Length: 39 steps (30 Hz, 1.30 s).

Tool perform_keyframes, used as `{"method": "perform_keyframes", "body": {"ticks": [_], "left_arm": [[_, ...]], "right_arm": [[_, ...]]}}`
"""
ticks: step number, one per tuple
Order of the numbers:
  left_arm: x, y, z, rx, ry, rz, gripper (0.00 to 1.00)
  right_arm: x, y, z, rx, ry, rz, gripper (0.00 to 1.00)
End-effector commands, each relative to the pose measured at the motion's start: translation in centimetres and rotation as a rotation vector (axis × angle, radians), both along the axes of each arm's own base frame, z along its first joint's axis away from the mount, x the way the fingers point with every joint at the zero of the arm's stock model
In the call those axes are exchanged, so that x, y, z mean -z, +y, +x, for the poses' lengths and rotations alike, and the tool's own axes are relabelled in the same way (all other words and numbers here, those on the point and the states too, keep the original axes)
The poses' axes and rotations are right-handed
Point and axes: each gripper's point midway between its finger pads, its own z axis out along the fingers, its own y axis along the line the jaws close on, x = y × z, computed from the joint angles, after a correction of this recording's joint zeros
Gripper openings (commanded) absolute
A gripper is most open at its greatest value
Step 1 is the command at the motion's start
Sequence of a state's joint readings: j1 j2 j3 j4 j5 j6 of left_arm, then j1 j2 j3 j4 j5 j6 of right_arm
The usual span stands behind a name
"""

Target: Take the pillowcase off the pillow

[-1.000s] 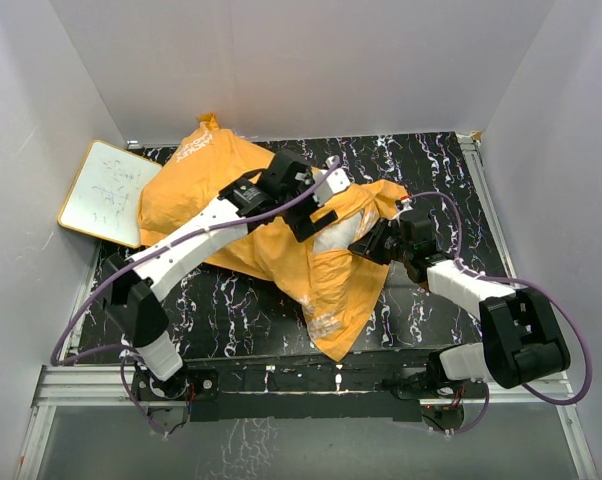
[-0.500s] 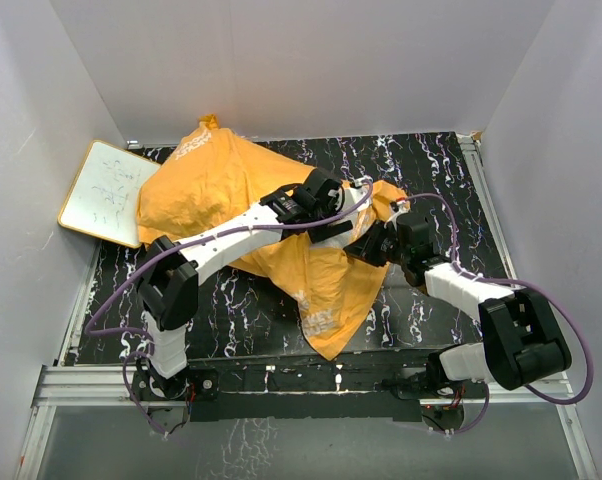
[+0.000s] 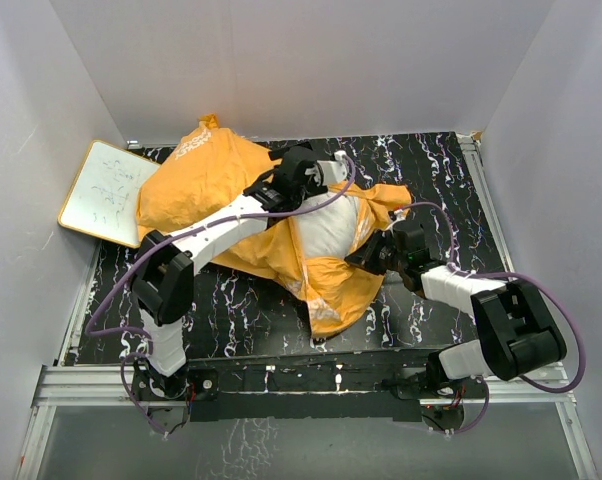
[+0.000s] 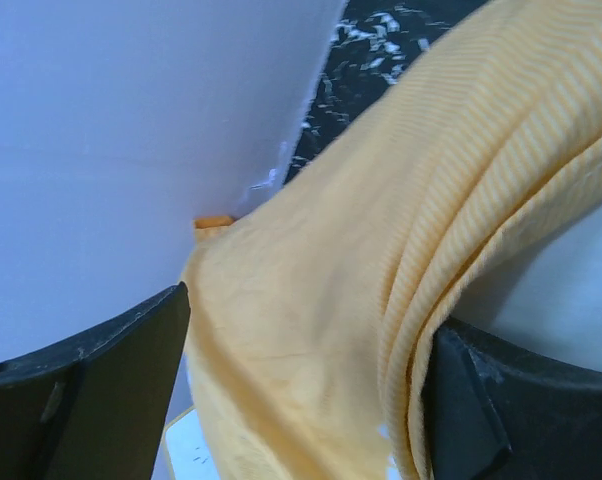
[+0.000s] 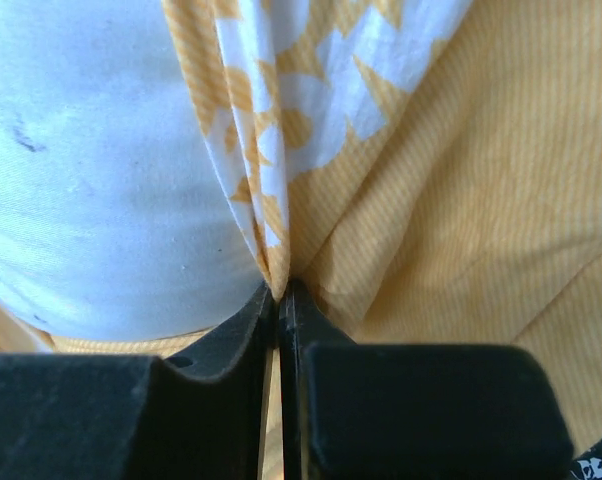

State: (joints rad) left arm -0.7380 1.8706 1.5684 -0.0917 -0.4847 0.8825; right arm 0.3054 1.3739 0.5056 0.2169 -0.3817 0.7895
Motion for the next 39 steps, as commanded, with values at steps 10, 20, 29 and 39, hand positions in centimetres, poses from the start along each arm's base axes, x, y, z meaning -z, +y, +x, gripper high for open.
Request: {"method": "perform_keyframes", "body": {"ticks": [10,20,29,39], "left_arm": [[1.8,0.0,-1.5,-0.035,0.365,-0.208,0.17],[3.5,-2.3,-6.0,0.016,0.612,-0.362,0.00],[2.2,-2.3,-6.0,0.016,0.599,-0.378,0.00],[0.6,-2.0,-5.7,0.020,0.555,-0.380,0.00]], "right_arm": [[-1.4,-1.9,1.4,0.045,-0.053,-0.125,0.13],[-10.9,-7.0,5.0,0.220,-0.211,-0.164,0.66],[-16.8,-0.6,7.9,0.060,-0.368,-0.080,0.89],[-5.6,-1.1,6.4,0.087,-0.090,-0.213,0.97]]}}
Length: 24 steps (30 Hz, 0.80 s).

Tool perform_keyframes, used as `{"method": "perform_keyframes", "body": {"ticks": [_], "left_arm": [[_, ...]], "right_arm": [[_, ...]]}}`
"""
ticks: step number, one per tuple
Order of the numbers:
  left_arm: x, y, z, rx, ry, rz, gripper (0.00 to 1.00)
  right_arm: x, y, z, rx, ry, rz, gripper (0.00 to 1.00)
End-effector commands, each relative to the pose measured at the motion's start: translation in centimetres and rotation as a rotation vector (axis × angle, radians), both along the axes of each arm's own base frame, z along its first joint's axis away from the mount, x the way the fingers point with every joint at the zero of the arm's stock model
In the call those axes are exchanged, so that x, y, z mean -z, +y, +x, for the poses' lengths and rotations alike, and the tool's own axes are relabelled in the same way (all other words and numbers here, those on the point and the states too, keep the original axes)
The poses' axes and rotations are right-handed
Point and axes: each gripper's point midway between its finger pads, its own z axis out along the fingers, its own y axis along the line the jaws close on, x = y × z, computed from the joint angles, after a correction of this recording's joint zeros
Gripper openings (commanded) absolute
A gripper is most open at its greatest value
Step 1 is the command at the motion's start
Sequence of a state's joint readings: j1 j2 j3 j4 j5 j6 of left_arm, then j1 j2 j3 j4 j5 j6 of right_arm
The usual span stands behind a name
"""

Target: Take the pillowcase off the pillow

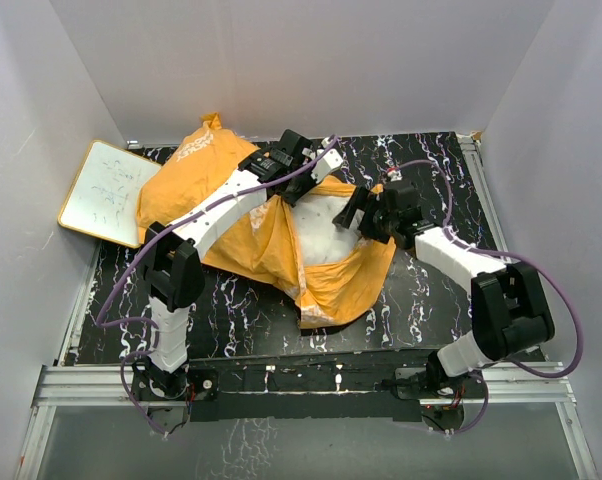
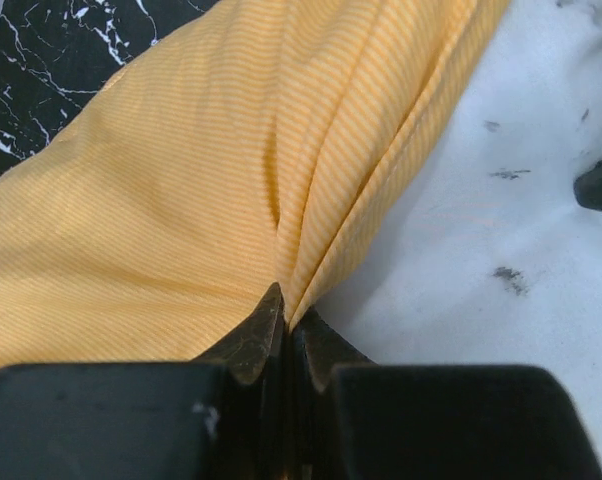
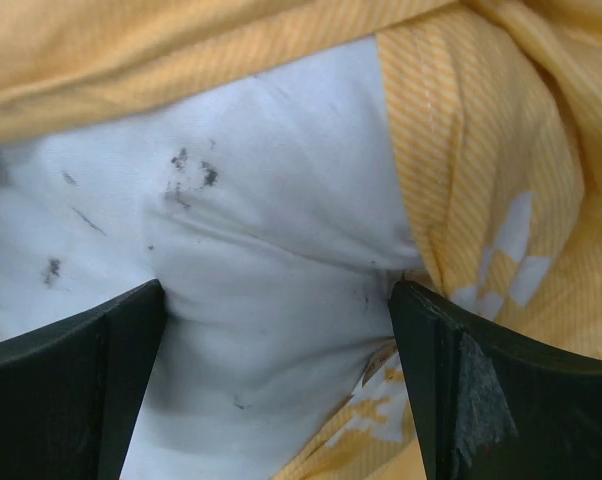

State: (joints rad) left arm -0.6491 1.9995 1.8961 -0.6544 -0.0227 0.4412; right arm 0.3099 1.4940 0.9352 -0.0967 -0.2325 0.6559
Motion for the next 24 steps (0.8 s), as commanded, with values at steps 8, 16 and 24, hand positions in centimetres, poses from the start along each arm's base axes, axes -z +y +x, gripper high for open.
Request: {"method": "perform_keyframes", "body": {"ticks": [8,16,24], "left_arm": [[-3.1,0.2,-1.4,0.020,-0.020,-0.039,0.00],[-3.0,0.1,-1.5,0.016,-0.014,-0.042,0.00],[-3.6,0.5,-1.8,0.017,-0.025,-0.038,0.00]], "right_arm": [[0.4,-4.8,-5.6,0.152,-0.035,-0.114,0.96],[2.2,-5.0,-7.1,0.153,0.025,-0.112,0.88],[5.4,-4.1,-5.7,0.131,0.092,-0.129,0.54]]}}
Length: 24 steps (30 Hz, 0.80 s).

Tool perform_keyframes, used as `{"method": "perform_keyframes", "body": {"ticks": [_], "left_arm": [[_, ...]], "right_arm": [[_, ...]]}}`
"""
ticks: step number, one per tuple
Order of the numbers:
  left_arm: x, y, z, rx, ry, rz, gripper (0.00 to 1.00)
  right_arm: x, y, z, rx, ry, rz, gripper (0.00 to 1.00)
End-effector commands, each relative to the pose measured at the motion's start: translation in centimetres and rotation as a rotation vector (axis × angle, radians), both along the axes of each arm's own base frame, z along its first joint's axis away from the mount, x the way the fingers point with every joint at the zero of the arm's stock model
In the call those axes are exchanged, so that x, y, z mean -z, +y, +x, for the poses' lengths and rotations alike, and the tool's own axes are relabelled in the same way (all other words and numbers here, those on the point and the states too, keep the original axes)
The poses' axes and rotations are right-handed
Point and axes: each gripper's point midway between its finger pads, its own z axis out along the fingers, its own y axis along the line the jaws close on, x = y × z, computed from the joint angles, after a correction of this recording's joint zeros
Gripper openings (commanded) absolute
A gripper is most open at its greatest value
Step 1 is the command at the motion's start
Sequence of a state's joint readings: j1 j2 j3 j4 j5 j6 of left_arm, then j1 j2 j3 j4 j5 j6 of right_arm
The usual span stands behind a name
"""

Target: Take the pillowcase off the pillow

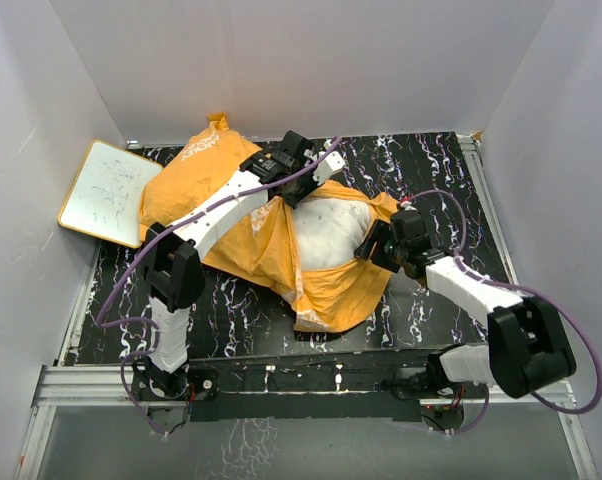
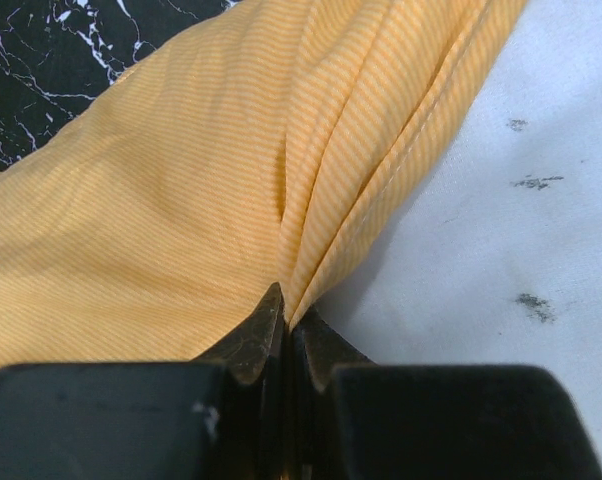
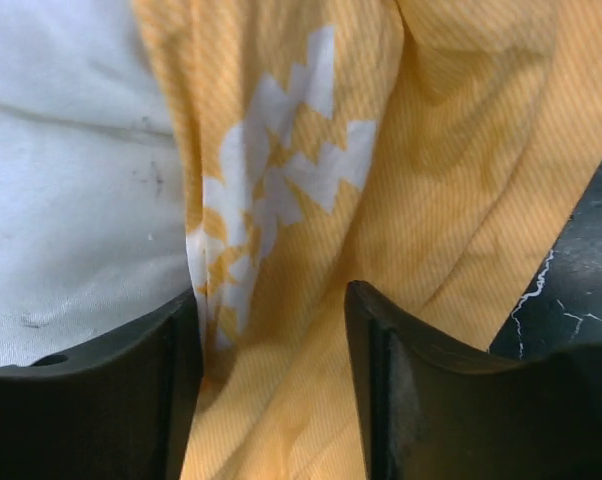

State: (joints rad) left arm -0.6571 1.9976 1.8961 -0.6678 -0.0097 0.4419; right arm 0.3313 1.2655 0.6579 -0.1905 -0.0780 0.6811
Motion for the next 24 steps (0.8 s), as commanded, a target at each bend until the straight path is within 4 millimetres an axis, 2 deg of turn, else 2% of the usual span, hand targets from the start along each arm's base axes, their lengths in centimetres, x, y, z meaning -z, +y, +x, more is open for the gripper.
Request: {"method": "perform_keyframes", "body": {"ticks": [1,3,5,7,9,12,13,14,17,18,19,21,24], "left_arm": [[-3.8,0.9,-1.2,0.000,-0.041,-0.036,0.00],[-4.4,1.0,-1.2,0.001,-0.054,-0.038,0.00],[-5.1,1.2,-1.2,0.001,-0.069,-0.036,0.00],[-5.9,1.4,-1.0,-0.007,-0.084,-0.035,0.00],[-6.8,1.7,-1.1,-0.021,-0.095,-0.037,0.00],[-8.9,2.6,-1.0,-0.070,-0.115,-0.081,0.00],[-10.0,3.0,-0.8,-0.091,-0.128,-0.103,0.00],[-11.2,3.4,-0.4,-0.119,-0.146,-0.134,0.00],[-16.3,4.7,0.8,-0.194,-0.239,-0.242,0.00],[-18.3,5.0,1.1,-0.211,-0.280,-0.280,0.05],[-20.2,5.3,1.3,-0.225,-0.320,-0.316,0.14],[-23.5,5.7,1.2,-0.234,-0.398,-0.370,0.43],[-28.1,6.0,0.9,-0.230,-0.508,-0.454,0.69]], "right_arm": [[0.8,-0.2,1.7,0.022,-0.010,-0.031,0.43],[1.2,-0.8,2.3,0.044,-0.012,-0.072,0.25],[0.5,-1.9,3.8,0.083,-0.044,-0.105,0.12],[-1.6,-3.1,6.1,0.128,-0.096,-0.104,0.08],[-5.1,-4.2,9.2,0.165,-0.178,-0.096,0.08],[-13.1,-4.8,14.0,0.194,-0.368,-0.090,0.08],[-16.3,-4.7,15.5,0.194,-0.438,-0.091,0.08],[-20.6,-4.4,17.0,0.194,-0.529,-0.076,0.08],[-29.3,-3.1,19.1,0.148,-0.727,-0.025,0.08],[-32.4,-2.6,19.3,0.125,-0.799,-0.001,0.08],[-35.2,-2.2,19.4,0.104,-0.862,0.021,0.08],[-39.9,-0.8,19.1,0.038,-0.965,0.062,0.08],[-45.0,2.0,17.7,-0.101,-1.083,0.116,0.08]]}}
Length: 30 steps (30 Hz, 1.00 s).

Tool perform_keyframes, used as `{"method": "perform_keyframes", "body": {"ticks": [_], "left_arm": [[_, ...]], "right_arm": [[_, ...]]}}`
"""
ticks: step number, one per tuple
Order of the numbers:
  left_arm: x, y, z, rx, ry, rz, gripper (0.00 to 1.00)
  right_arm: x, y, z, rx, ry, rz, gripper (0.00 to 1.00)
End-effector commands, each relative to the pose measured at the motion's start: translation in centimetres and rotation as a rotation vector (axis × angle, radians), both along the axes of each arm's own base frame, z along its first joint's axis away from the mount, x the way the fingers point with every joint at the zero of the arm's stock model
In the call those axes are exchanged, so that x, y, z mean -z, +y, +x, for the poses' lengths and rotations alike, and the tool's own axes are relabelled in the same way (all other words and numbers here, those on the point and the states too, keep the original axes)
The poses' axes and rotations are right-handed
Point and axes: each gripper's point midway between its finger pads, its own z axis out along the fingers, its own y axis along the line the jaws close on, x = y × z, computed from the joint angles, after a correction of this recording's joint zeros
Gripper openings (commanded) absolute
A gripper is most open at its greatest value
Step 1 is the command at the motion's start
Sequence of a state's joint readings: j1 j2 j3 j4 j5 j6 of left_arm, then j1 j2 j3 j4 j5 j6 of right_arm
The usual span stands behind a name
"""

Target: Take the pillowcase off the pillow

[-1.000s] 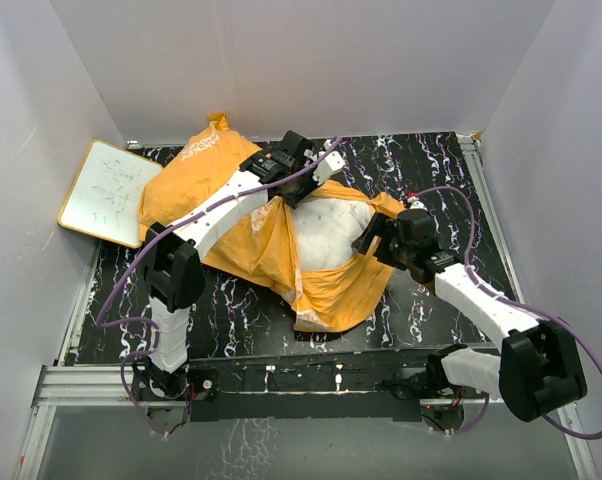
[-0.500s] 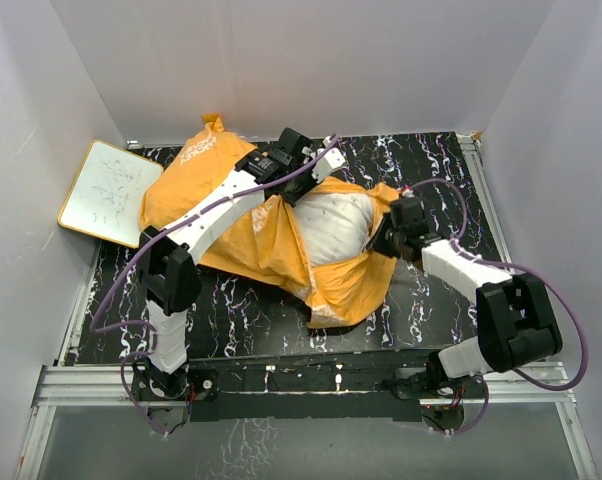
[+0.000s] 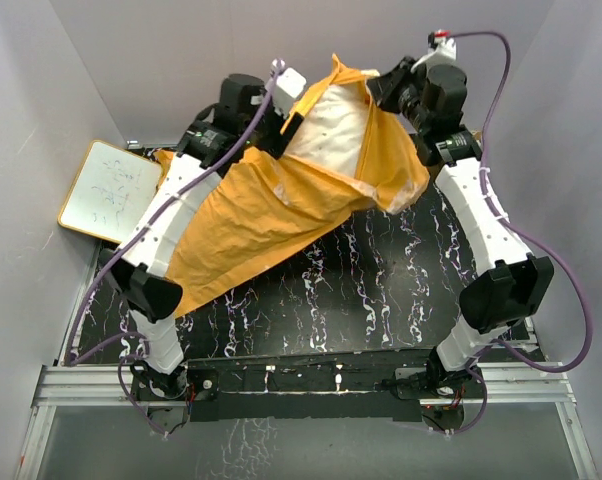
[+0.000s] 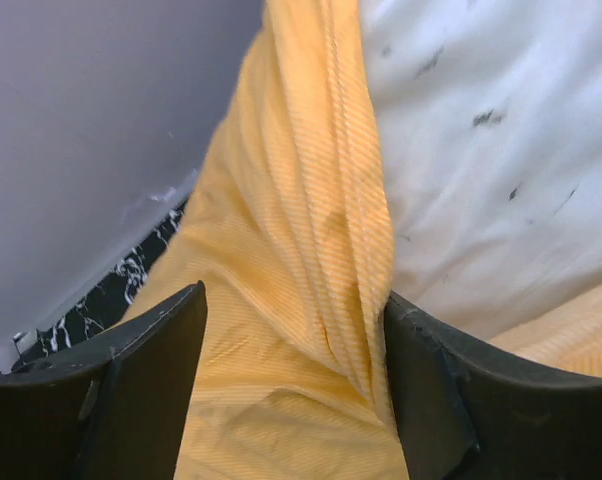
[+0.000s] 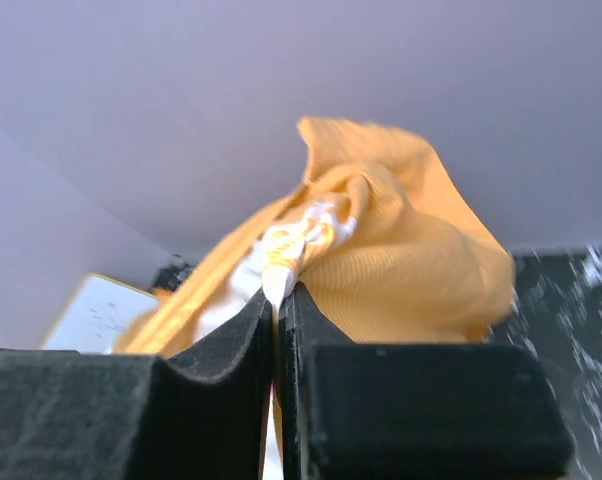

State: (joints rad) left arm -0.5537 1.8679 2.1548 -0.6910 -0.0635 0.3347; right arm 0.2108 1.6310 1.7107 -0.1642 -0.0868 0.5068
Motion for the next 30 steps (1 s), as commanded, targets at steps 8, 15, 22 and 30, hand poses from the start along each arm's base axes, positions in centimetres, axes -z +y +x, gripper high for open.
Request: {"method": "perform_keyframes", "body": {"ticks": [8,15,22,30], "left_arm": [[-18.4,-3.4,-4.7,0.189,-0.547,-0.129,0.84],[-19.2,-6.2,-4.1,0.283,-0.728,-0.076,0.85],[-18.6,-4.8,-2.7,0.456,-0.662,-0.175,0.87],[-19.2,-4.3,-3.5,0.699,-0.620,-0.389,0.83]], "right_arm": [[-17.3,7.7,-7.9,-0.465,-0.495,0.082,0.08],[-18.2,9.4,-11.0,-0.600,-0.530,0.078,0.08],[-18.0,10.1,-14.0,-0.714,-0.548,0.045,0.08],[-17.3,11.0,-18.1,-0.898,-0.563,0.049,0.08]]}}
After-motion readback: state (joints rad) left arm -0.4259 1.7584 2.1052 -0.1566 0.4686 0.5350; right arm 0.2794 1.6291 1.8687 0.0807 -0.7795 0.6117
